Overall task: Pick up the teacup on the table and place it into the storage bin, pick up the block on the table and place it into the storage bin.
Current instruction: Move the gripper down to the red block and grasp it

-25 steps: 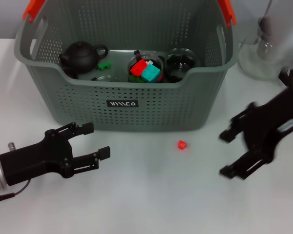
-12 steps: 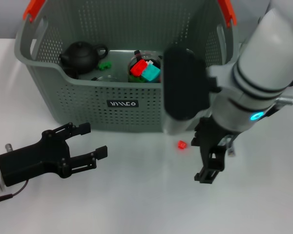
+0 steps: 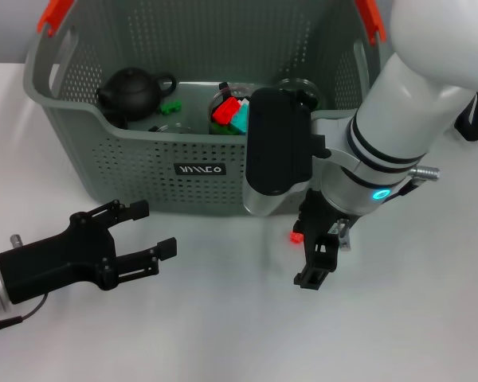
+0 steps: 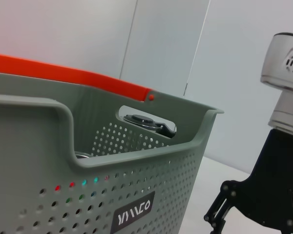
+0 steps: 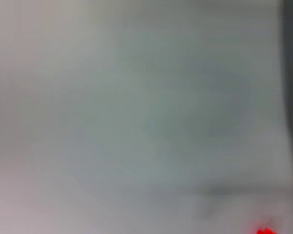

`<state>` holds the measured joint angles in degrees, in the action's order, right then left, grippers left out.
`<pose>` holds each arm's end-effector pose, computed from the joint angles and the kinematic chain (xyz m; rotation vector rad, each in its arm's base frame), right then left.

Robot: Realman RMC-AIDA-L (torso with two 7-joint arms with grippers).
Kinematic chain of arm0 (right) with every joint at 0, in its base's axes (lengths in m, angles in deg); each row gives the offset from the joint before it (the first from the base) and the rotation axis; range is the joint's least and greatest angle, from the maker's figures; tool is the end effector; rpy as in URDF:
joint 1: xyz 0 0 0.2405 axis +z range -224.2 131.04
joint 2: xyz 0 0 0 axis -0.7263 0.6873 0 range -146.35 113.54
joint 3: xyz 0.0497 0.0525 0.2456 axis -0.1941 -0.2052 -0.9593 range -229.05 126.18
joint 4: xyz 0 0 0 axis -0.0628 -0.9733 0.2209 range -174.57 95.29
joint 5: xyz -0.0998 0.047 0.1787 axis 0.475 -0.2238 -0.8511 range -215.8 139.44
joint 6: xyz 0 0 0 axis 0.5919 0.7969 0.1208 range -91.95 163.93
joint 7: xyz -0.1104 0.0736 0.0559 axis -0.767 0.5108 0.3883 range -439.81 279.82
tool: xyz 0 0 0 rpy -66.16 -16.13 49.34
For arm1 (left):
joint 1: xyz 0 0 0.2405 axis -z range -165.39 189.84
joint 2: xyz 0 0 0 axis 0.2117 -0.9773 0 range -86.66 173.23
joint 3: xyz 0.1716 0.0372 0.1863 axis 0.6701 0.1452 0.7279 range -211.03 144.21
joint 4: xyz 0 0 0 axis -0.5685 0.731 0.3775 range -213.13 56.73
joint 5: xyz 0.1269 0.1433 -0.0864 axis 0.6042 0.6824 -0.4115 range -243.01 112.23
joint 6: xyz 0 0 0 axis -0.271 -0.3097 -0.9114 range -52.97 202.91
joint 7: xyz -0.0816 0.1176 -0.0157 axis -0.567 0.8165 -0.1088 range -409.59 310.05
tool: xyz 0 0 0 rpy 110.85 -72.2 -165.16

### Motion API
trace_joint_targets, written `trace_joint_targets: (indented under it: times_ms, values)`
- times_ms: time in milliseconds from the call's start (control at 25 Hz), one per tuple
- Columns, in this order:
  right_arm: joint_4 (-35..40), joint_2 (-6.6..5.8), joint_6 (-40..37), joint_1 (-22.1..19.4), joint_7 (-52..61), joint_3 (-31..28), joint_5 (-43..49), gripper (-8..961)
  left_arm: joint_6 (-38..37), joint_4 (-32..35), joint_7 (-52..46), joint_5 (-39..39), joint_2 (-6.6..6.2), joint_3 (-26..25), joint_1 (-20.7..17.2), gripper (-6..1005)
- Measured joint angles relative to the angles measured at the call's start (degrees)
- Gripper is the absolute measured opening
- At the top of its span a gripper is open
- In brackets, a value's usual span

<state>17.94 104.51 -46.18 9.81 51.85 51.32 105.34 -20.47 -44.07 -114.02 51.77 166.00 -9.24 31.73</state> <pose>0.1023 0.3532 -0.1000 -2.9219 -0.0064 -0.9203 -0.3141 0.2591 -0.0064 -2.5106 -0.6656 -0.8567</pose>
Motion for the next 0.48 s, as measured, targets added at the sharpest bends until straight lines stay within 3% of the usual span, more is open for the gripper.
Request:
trace_joint_targets:
  times_ms: [480]
  values:
    - [-9.7, 0.12, 6.1, 3.6, 0.3, 0.6, -1.1, 830, 0.6, 0.0, 0.1, 0.1, 0.05, 0.0, -0.4, 818]
